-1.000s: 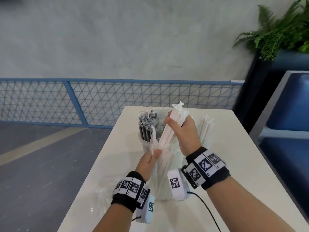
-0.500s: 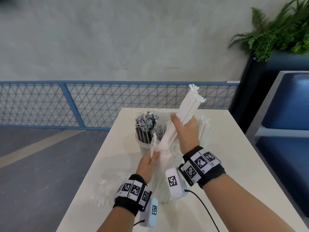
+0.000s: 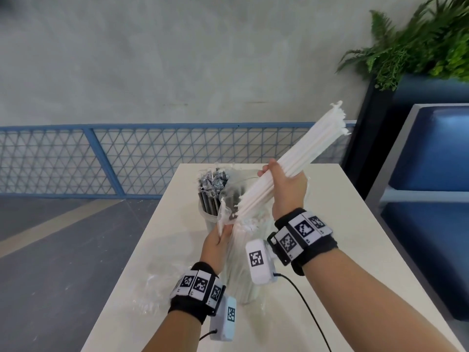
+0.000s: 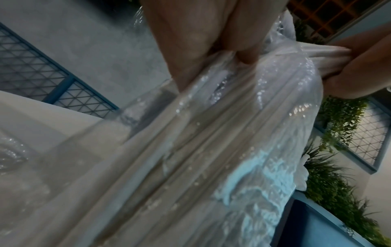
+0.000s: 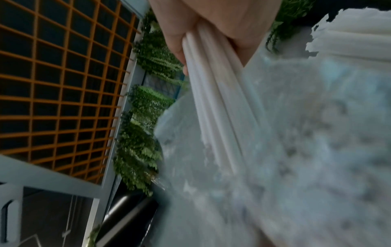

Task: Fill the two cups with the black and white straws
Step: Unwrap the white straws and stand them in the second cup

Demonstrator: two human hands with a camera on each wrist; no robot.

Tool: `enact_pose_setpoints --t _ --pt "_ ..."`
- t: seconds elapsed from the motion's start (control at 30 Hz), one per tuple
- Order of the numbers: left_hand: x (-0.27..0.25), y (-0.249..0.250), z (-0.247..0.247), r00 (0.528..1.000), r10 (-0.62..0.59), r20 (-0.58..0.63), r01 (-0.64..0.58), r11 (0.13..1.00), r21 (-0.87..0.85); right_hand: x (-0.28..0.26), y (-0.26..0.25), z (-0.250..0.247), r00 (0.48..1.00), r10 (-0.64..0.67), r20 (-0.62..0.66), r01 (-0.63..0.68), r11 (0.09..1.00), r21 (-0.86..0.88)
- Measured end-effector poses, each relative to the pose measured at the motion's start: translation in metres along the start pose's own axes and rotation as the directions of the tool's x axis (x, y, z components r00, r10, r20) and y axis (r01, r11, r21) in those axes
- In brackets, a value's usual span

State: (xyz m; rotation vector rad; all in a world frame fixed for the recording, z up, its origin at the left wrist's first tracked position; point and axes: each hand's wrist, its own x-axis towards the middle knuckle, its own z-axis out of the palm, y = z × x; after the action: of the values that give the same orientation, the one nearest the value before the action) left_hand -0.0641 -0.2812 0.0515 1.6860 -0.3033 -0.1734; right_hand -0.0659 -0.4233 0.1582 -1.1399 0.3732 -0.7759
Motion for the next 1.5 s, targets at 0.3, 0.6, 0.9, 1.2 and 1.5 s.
enact_pose_setpoints --t 0.3,0.6,0.9,1.2,1.5 --pt "0.002 -0.001 0.002 0.997 -0.001 -0.081 -0.003 0.999 -0.044 0.022 -0.017 -0.021 0.983 0.104 -0.152 -0.068 0.971 0.228" --pt "-0.005 0.007 0.004 0.990 -0.002 -0.143 -0.007 0.998 -0.066 0.046 -0.030 -0.049 0.941 0.128 -0.314 -0.018 0.943 0.331" --pt "-0.009 0.008 0.001 0.980 -0.028 -0.199 0.008 0.995 -0.102 0.076 -0.036 -0.060 0.895 -0.023 -0.445 0.103 0.983 0.155" --pt "-0.007 0.002 -0.001 0.984 -0.037 -0.172 0.017 0.993 -0.118 0.061 0.020 -0.041 0.993 -0.100 -0.063 0.081 0.964 -0.253" --pt "-0.005 0.002 0.000 0.988 -0.025 -0.153 0.001 0.987 -0.158 0.057 0.056 -0.052 0.983 -0.168 0.076 0.185 0.903 -0.387"
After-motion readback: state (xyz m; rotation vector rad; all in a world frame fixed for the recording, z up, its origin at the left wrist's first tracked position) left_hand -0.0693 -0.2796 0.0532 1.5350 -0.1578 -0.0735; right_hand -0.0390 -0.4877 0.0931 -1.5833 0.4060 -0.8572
